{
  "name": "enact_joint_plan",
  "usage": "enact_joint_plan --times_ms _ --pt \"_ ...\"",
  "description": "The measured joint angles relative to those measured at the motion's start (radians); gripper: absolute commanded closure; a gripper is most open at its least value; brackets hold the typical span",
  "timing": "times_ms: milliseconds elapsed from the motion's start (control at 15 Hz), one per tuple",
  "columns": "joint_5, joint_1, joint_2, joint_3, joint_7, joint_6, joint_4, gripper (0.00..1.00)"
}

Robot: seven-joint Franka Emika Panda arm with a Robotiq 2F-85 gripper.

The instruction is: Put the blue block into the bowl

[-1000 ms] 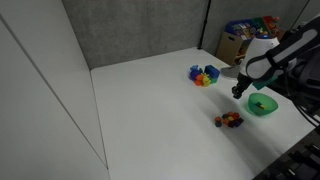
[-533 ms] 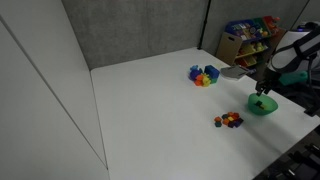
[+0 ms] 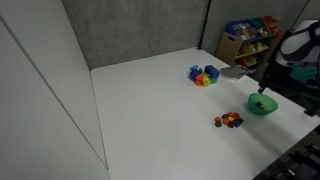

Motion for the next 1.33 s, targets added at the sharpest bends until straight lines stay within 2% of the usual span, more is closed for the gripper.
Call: enact_joint_plan --times_ms 333,733,1133,1333 --pt "-0.005 0.082 -0.145 0.011 0.01 -0.133 -0.057 0.0" --pt "-0.118 0.19 -0.354 0.005 0.148 -0.332 -0.065 0.0" --pt "-0.157 0.234 -0.613 0.006 0.199 -0.57 -0.054 0.0" --pt "-0.164 0.239 -0.707 0.012 0.218 -0.642 -0.049 0.0"
